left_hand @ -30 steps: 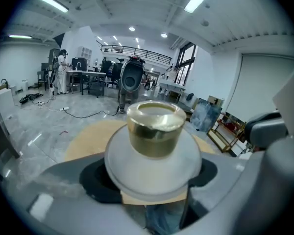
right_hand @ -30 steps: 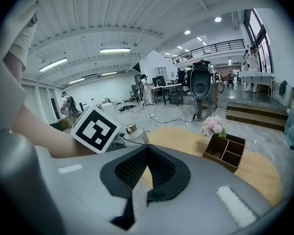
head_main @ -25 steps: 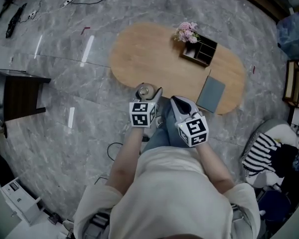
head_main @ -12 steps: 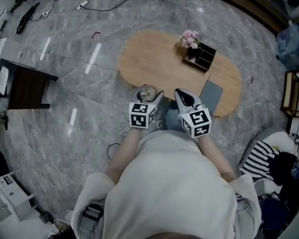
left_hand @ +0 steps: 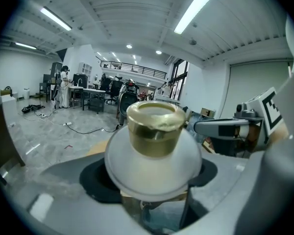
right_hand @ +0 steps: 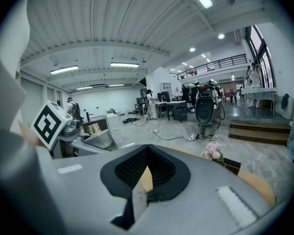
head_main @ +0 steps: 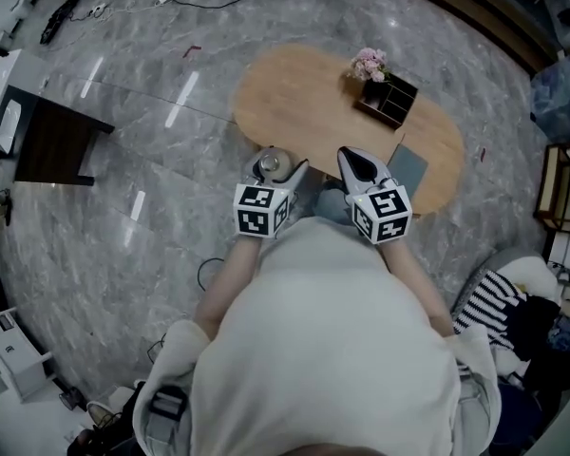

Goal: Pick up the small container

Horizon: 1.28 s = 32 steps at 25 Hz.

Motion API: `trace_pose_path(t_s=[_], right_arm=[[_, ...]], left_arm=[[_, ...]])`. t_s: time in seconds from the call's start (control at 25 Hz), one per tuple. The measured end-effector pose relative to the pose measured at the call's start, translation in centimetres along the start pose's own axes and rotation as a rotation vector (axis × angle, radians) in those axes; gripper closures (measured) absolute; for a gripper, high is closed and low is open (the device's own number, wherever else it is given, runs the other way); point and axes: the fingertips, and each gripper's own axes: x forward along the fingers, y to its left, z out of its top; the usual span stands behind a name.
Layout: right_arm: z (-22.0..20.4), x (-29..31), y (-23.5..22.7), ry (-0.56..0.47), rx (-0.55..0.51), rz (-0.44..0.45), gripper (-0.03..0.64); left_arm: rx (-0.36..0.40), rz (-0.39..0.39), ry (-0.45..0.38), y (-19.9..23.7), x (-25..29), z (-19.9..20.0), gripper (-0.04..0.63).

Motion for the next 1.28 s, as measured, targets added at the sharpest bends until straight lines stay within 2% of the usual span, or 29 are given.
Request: trace_pose_path(t_s=[0.44, 1.28], right_arm=[[0.2, -0.1, 0.5, -0.003, -0.057, 0.018, 0.62], [-0.5, 0.7, -0.5, 0.011, -0.029, 0.001, 0.62]], left_arm=[[-0.023, 0.015, -0.022, -0.1, -1.4, -0.2, 0.247], [-0.03, 0.013, -0.009, 0.6, -0.2, 0.2, 0.247]])
